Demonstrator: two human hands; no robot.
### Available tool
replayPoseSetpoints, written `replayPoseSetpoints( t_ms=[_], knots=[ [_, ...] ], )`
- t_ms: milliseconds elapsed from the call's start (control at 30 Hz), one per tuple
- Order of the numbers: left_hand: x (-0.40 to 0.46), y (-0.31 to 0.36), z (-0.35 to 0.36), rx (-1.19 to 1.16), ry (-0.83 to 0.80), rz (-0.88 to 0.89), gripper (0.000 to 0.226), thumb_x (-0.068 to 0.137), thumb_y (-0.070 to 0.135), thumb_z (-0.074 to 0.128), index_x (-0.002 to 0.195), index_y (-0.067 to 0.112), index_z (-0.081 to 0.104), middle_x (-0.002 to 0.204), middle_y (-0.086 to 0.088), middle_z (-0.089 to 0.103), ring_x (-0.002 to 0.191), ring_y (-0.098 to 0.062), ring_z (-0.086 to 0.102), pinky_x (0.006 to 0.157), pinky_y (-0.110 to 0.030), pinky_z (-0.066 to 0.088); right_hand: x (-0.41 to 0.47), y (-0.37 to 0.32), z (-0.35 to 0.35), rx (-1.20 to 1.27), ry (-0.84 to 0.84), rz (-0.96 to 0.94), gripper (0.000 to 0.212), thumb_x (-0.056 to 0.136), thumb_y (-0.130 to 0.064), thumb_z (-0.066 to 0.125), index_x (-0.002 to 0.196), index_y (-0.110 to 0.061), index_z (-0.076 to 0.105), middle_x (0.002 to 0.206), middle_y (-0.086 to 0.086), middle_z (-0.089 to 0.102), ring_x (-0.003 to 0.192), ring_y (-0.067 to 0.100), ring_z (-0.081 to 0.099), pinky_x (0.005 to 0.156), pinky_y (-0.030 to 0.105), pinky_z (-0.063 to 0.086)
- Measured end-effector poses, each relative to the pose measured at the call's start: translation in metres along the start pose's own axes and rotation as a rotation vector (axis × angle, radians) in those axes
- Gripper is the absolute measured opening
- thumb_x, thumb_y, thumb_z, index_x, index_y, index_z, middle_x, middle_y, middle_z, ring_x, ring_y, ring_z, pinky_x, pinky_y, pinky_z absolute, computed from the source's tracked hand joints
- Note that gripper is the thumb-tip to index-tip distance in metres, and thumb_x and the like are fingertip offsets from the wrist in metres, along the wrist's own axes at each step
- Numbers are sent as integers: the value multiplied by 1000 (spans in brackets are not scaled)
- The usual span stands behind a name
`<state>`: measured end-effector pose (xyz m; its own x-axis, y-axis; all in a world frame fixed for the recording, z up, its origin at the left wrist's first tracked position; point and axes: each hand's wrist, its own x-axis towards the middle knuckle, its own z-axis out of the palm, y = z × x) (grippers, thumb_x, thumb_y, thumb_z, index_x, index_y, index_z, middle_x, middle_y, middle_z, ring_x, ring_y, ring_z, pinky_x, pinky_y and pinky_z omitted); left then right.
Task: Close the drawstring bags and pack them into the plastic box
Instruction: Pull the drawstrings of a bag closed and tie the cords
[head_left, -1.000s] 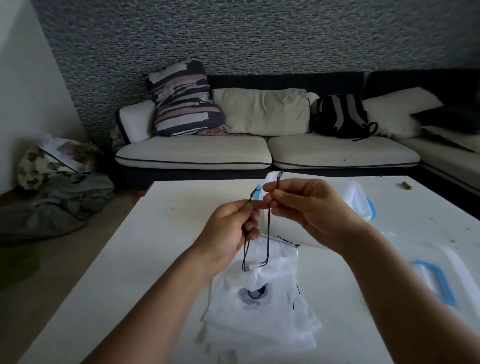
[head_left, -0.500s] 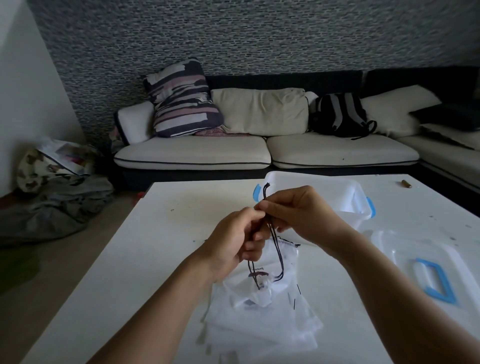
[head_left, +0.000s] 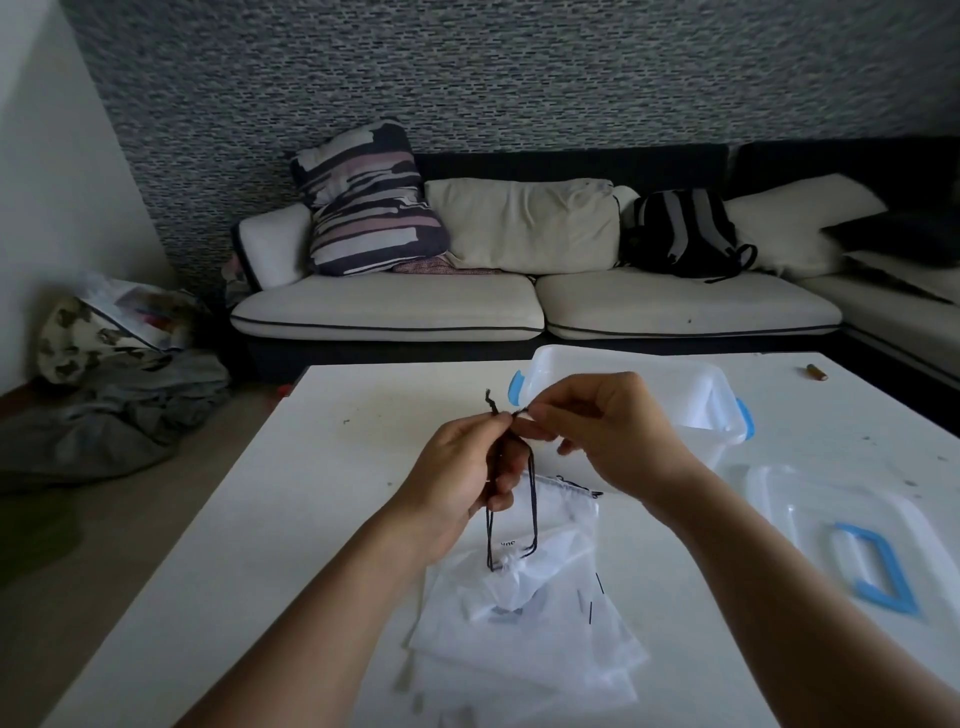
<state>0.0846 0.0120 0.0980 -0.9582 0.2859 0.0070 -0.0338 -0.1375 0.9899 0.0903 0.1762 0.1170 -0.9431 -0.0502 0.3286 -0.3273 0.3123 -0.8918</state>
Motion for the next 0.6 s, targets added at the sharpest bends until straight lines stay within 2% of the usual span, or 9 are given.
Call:
replayPoseSetpoints(
  t_ms=[67, 100, 200, 267, 367, 400, 467, 533, 600],
  knots=[
    [3, 4, -1, -107, 65, -50, 34, 102, 15, 45, 89, 5, 75, 70, -8, 64, 51, -14, 48, 44, -23, 34, 2, -2, -4, 156, 75, 47, 12, 89, -4, 69, 79, -7, 74, 80, 5, 73, 76, 15, 65, 69, 27, 55],
    [5, 5, -3, -185, 84, -72, 32, 102, 15, 45, 93, 4, 74, 74, -9, 68, 52, -12, 52, 44, -21, 37, 3, -3, -8, 223, 46, 78, 13, 86, -3, 70, 75, -7, 74, 88, 5, 74, 83, 16, 66, 76, 28, 55],
    [7, 11, -12, -394, 5, -106, 32, 103, 21, 43, 101, 4, 71, 81, -6, 70, 51, -9, 49, 39, -16, 33, 0, -1, -12, 194, -259, 130, 7, 75, -9, 71, 69, -11, 72, 109, -1, 75, 103, 15, 69, 91, 26, 53],
    [4, 15, -17, -433, -107, -125, 33, 102, 22, 43, 99, 3, 70, 77, -7, 64, 48, -8, 43, 36, -16, 31, -5, 5, -7, 166, -407, 149, 13, 78, -2, 73, 68, -8, 67, 102, -1, 76, 102, 15, 70, 92, 27, 52],
    [0, 17, -18, -296, -141, -90, 38, 103, 20, 43, 87, 5, 74, 67, -7, 57, 49, -12, 46, 40, -19, 38, -10, 12, -1, 185, -473, 198, 13, 80, -1, 76, 72, -3, 67, 88, 13, 75, 92, 23, 71, 92, 33, 53],
    [2, 14, -19, -158, -90, -1, 40, 104, 20, 42, 85, 7, 75, 65, -7, 58, 52, -15, 49, 44, -21, 42, -11, 10, -2, 176, -468, 211, 15, 77, -8, 80, 75, -1, 68, 86, 17, 74, 89, 26, 70, 91, 33, 53],
    [6, 5, -26, 227, 91, 294, 38, 106, 19, 43, 85, 13, 74, 69, -6, 65, 62, -20, 60, 57, -28, 53, -11, 5, -2, 167, -404, 235, 38, 74, -29, 85, 80, 4, 67, 80, 18, 71, 82, 24, 67, 86, 30, 53],
    [8, -3, -28, 453, 198, 505, 34, 105, 20, 43, 89, 16, 73, 79, -3, 72, 76, -20, 69, 74, -32, 58, -9, 1, -2, 245, -284, 318, 61, 83, -45, 75, 96, 13, 61, 76, 19, 68, 77, 29, 66, 88, 39, 58],
    [5, -3, -19, 274, 197, 484, 35, 106, 17, 42, 91, 9, 72, 88, -8, 75, 86, -22, 72, 82, -33, 58, -9, -2, -3, 352, -249, 461, 61, 94, -51, 56, 106, 9, 53, 76, 25, 66, 74, 36, 67, 79, 46, 61]
  ],
)
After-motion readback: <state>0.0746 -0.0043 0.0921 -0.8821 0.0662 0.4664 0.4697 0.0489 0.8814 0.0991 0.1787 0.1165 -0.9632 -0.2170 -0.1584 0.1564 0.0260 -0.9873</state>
